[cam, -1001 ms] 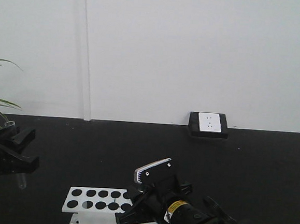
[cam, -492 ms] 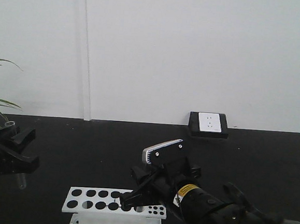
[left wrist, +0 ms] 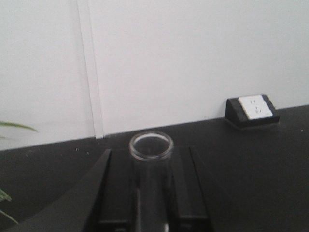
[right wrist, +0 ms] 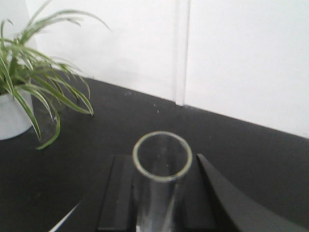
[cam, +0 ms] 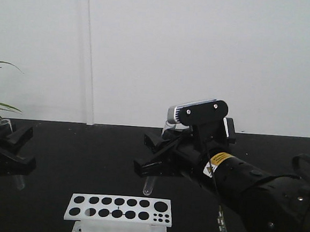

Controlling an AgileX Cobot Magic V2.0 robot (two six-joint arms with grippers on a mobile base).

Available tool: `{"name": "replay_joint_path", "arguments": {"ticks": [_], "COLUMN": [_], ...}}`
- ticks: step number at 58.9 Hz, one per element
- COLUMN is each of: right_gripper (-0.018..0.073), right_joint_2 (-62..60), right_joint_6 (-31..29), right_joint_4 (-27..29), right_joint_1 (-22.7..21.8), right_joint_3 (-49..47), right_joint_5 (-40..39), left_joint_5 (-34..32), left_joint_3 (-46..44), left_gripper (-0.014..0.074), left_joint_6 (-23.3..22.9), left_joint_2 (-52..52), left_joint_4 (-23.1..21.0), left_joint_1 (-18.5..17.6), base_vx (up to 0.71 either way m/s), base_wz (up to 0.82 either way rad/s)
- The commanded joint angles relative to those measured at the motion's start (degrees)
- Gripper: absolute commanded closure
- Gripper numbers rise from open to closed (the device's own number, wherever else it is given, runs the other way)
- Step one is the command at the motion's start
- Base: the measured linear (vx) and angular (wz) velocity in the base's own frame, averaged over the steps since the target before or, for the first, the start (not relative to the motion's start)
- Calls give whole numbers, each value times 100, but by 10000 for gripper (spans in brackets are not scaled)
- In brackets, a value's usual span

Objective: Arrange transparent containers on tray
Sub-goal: 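Lift the second test tube out of the rack with the right gripper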

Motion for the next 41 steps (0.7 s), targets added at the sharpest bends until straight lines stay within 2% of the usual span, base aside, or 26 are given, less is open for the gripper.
{"name": "replay_joint_path", "arguments": {"ticks": [1,14,41], "right_gripper": [572,572,572], "right_joint_2": [-369,-560,-560], "right_joint_6": [-21,-238,-238], "right_joint_4": [101,176,182], "right_joint_1": [-31,-31,-31], "right_joint_3": [-331,-937,-939], "right_joint_5": [-145,1022,1036], "left_joint_5": [-424,183,282], "left_joint_3": [-156,-156,-156], "left_gripper": [603,603,603], "left_joint_6": [-32,-34,-34], "left_joint_2": [-390,-862,-894], "left_joint_4": [-19,422,410], "left_joint_1": [-9,-9,-9], "base_vx": [0,0,0], "base_wz": [0,0,0]}}
